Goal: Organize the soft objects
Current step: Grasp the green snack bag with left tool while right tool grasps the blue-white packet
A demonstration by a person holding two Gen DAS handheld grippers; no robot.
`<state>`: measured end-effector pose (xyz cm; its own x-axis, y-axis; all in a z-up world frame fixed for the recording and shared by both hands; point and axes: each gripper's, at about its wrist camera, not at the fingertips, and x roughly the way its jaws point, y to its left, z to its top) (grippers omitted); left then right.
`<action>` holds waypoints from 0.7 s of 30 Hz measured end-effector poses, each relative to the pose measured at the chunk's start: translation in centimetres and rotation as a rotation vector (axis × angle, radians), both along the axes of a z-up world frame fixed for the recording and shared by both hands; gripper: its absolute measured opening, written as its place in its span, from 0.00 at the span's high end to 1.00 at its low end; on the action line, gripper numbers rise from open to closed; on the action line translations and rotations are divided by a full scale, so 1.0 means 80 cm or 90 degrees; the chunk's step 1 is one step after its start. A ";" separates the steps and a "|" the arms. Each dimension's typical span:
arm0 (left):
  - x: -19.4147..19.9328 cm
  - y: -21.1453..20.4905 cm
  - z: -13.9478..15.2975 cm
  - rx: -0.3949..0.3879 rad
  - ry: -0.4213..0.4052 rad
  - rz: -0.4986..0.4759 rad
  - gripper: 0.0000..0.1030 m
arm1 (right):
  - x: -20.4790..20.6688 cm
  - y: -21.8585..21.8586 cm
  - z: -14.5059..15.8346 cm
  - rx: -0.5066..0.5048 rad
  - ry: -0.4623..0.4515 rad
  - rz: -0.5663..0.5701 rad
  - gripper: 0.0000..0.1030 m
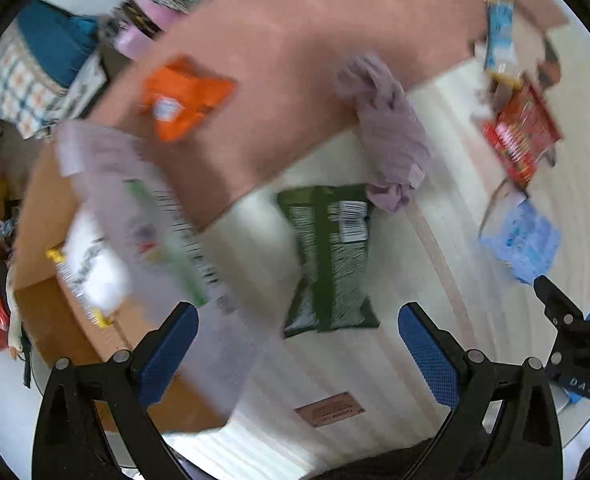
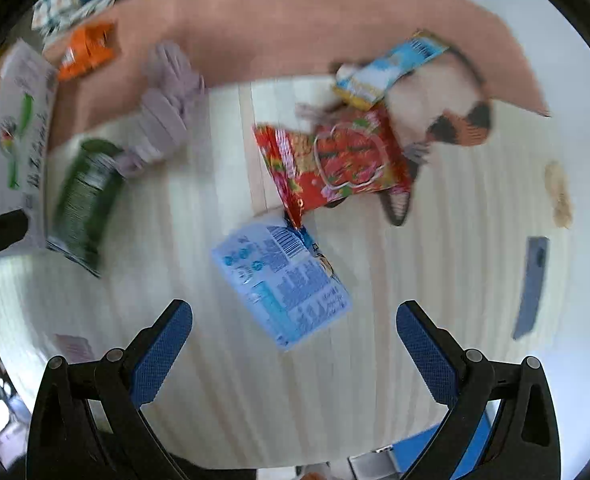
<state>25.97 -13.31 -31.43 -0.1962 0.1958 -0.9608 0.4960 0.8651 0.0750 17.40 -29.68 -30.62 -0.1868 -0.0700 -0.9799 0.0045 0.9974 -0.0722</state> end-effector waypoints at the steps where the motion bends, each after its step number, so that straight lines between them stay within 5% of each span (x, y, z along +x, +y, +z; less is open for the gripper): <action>1: 0.001 -0.002 -0.012 0.005 0.013 -0.001 0.01 | 0.000 -0.002 -0.015 0.004 0.013 0.013 0.00; 13: 0.016 0.007 -0.098 0.023 0.109 0.059 0.03 | 0.015 -0.008 -0.089 0.039 0.091 0.018 0.00; 15: 0.017 0.007 -0.103 0.018 0.116 0.066 0.16 | 0.016 -0.008 -0.093 0.046 0.098 0.010 0.00; 17: 0.014 0.010 -0.108 0.015 0.128 0.070 0.46 | 0.017 -0.007 -0.099 0.045 0.101 -0.003 0.03; 18: 0.011 0.011 -0.110 0.011 0.137 0.070 0.59 | 0.017 -0.008 -0.100 0.038 0.101 -0.007 0.13; 21: 0.004 0.010 -0.105 0.013 0.110 0.059 0.62 | 0.014 -0.012 -0.100 0.043 0.103 -0.028 0.31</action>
